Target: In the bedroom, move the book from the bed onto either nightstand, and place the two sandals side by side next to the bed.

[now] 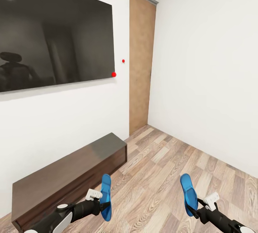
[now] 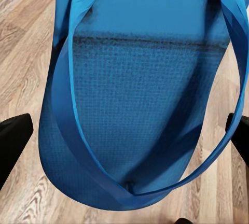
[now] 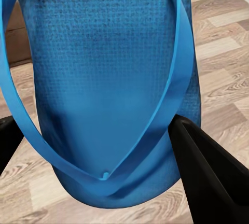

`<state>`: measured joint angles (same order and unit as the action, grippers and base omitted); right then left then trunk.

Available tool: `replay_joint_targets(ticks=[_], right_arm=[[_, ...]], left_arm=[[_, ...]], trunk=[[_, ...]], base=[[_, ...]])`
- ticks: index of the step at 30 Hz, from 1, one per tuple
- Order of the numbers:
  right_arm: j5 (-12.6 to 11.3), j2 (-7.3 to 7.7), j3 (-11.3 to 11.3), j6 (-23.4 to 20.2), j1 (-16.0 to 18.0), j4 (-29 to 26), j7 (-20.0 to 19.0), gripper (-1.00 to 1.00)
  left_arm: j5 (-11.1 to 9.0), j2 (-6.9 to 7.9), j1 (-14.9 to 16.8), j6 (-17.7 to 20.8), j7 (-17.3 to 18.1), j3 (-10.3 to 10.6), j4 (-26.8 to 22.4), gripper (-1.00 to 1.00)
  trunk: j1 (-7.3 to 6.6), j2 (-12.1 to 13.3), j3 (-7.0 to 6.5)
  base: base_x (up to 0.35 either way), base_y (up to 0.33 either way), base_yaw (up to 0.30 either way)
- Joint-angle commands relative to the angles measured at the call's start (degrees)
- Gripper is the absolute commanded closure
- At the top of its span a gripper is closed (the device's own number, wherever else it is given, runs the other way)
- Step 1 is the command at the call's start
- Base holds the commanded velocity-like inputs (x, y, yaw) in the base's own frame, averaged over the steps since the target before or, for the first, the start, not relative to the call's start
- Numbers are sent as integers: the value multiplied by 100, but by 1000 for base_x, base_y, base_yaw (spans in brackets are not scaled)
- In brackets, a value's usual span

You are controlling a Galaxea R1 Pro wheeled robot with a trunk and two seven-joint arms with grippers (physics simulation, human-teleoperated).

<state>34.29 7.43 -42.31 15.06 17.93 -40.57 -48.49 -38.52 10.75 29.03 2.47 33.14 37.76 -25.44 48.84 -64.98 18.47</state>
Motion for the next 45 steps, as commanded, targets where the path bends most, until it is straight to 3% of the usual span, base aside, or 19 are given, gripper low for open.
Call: replay_joint_targets(ticks=[1,45], right_arm=[[52,-4,-32,34,9,-4,-29,100],[52,-4,-30,33,9,-4,-28,100]], left_arm=[[-59,6,6,25,5,29,-3,100],[-59,6,6,25,19,29,-5,100]], trunk=[[0,-5,16],[0,-5,383]], base=[[0,0,0],[0,0,0]])
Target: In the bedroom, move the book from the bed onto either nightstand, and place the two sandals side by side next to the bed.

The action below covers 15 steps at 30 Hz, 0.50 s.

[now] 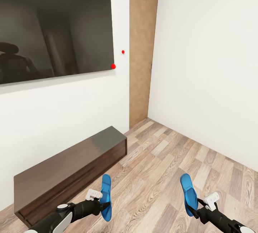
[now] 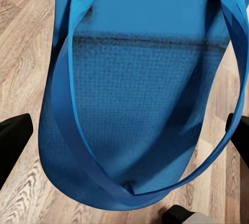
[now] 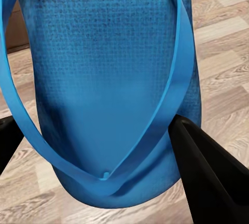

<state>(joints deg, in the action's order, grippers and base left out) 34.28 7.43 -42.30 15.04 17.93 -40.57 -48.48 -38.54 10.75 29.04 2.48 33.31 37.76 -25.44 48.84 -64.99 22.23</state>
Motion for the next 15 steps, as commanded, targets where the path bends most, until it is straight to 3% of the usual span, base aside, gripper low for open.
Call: replay_joint_targets(ticks=[1,5,15], right_arm=[[53,-5,-32,34,8,-5,-29,100],[53,-5,-33,33,7,-11,-29,100],[53,-18,-33,29,8,-12,-29,100]], left_arm=[[-57,6,5,25,5,30,-5,100],[-57,-1,5,25,9,30,-5,100],[-57,-3,5,25,9,30,-5,100]], trunk=[[0,-4,7],[0,-4,9],[0,-4,36]], base=[[0,0,6],[0,0,152],[0,0,267]])
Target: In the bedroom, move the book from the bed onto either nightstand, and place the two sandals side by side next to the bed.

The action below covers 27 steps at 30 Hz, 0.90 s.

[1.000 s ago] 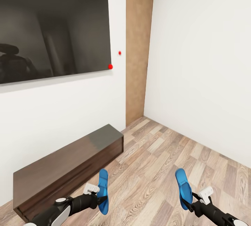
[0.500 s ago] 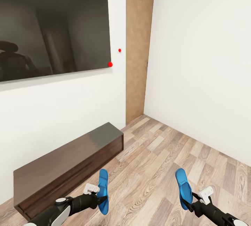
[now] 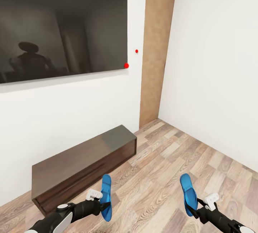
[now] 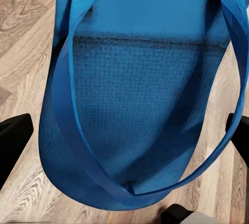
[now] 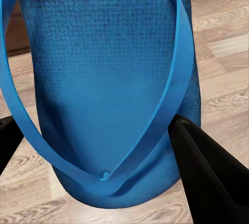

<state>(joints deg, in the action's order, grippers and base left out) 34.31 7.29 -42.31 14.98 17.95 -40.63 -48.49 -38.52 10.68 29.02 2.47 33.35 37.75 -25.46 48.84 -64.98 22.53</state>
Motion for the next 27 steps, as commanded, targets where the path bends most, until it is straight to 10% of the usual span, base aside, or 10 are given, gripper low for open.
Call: replay_joint_targets(ticks=[1,27], right_arm=[[50,-5,-31,35,7,-6,-29,100],[54,-50,-21,40,7,205,-12,100]], left_arm=[[-59,4,7,25,4,30,-3,100],[-46,-108,7,13,-15,30,271,100]], trunk=[[0,-5,9],[0,-5,88]], base=[[0,0,274],[0,0,275]])
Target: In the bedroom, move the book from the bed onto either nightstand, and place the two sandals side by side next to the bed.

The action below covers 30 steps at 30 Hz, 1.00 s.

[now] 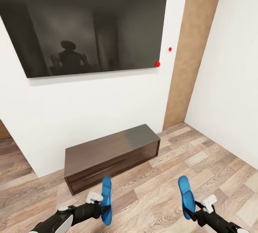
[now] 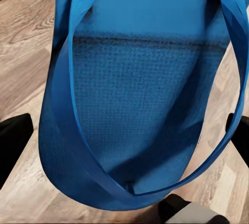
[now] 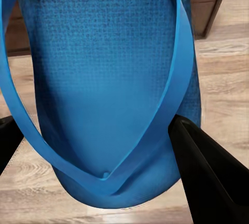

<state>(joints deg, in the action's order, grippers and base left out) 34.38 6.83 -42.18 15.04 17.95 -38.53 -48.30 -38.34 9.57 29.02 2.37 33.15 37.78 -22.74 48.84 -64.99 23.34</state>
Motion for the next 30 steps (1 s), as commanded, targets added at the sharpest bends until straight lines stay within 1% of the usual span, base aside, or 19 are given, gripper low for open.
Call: replay_joint_targets(ticks=[1,4,6,10,11,13,14,16,19,23,30], right_arm=[[47,-5,-35,34,7,1,-31,100],[44,-3,-36,28,5,11,-31,100],[46,-2,-36,17,6,17,-27,100],[49,-3,-34,7,7,20,-28,100],[51,-5,-21,10,7,26,-30,100],[54,-6,-14,17,7,130,-26,100],[53,-6,-17,21,7,291,-24,100],[52,-6,-24,24,7,512,-23,100],[51,-6,-27,25,7,620,-15,100],[45,-6,-27,26,7,641,-27,100],[42,0,-36,26,4,645,-23,100]], left_arm=[[-63,3,8,22,6,27,45,100],[-67,3,8,19,2,27,178,100],[-68,-6,8,19,5,27,357,100],[-62,-201,8,13,7,27,657,100],[-59,-333,8,10,-1,27,792,100],[-54,-385,8,-34,-4,27,906,100],[-54,-402,8,-116,-7,27,953,100],[-58,-414,8,-223,-9,27,990,100],[-62,-418,8,-269,-6,27,1062,100],[-73,-420,8,-279,-2,27,1184,100],[-80,-420,8,-281,-4,19,1209,100]], trunk=[[0,-5,9],[0,-5,18],[0,-5,24],[0,-5,35],[0,-5,38],[0,-5,44],[0,-5,46],[0,-5,52],[0,-5,59],[0,-5,67],[0,-5,82]], base=[[0,0,275],[0,0,275],[0,0,275],[0,0,275],[0,0,275],[0,0,275],[0,0,275],[0,0,277],[0,0,280],[0,0,282],[0,0,282]])
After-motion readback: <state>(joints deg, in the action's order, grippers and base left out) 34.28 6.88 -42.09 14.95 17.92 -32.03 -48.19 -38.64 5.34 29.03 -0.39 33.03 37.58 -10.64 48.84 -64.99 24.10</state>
